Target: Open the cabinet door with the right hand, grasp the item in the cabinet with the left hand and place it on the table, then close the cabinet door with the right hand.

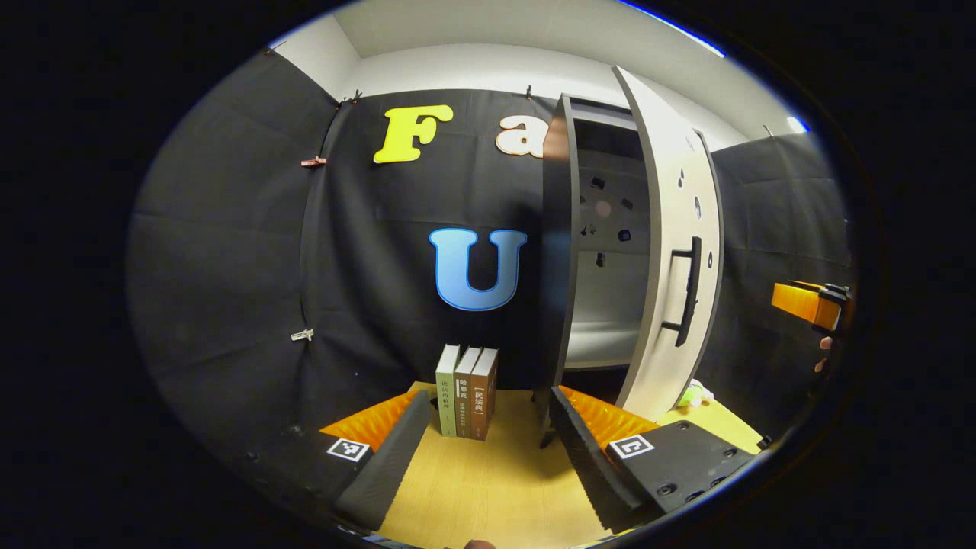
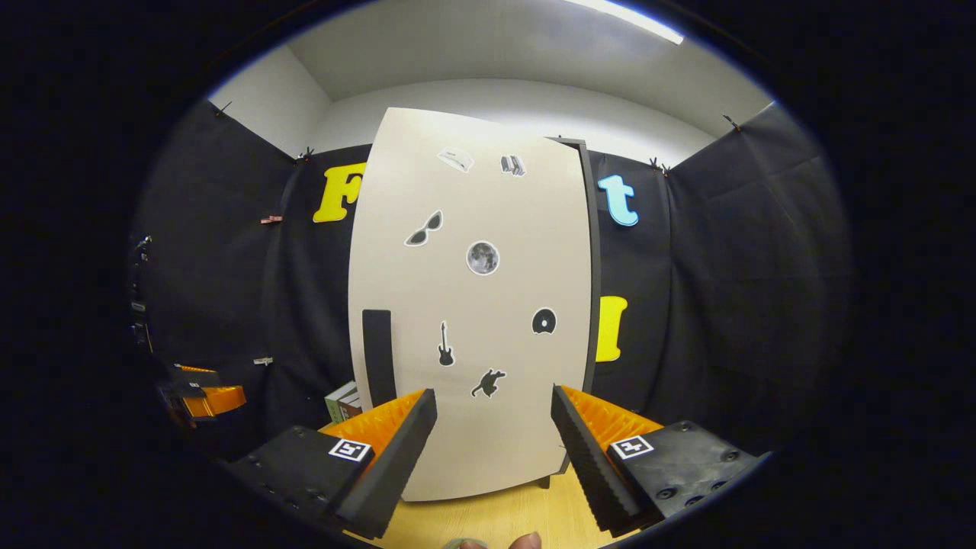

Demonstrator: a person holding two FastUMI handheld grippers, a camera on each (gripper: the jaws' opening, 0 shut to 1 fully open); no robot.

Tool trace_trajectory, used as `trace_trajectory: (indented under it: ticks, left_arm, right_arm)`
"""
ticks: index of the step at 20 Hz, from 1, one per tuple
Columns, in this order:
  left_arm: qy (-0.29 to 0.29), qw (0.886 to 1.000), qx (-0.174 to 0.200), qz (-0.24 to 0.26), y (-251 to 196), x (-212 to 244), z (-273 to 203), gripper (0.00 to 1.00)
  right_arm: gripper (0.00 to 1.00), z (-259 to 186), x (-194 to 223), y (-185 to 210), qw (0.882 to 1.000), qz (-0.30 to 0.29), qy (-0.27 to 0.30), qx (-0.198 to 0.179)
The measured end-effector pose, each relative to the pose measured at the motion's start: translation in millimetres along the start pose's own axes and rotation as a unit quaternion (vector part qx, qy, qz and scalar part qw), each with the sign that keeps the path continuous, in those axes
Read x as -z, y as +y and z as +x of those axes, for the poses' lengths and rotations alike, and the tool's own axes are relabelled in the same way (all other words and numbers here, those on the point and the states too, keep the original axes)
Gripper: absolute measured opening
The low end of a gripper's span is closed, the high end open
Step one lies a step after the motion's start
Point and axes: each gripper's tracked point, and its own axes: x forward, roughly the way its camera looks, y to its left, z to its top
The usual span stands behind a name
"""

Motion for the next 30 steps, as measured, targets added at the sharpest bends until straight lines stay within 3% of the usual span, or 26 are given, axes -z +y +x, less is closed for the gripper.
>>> trace_trajectory:
  ticks: [30]
  left_arm:
    - [-0.003,1.0,0.009,0.013,-40.4,-5.8,-31.6,0.98]
  right_arm:
    - [0.98,-30.9,-11.9,-28.7,0.999,0.003,-0.001,0.033]
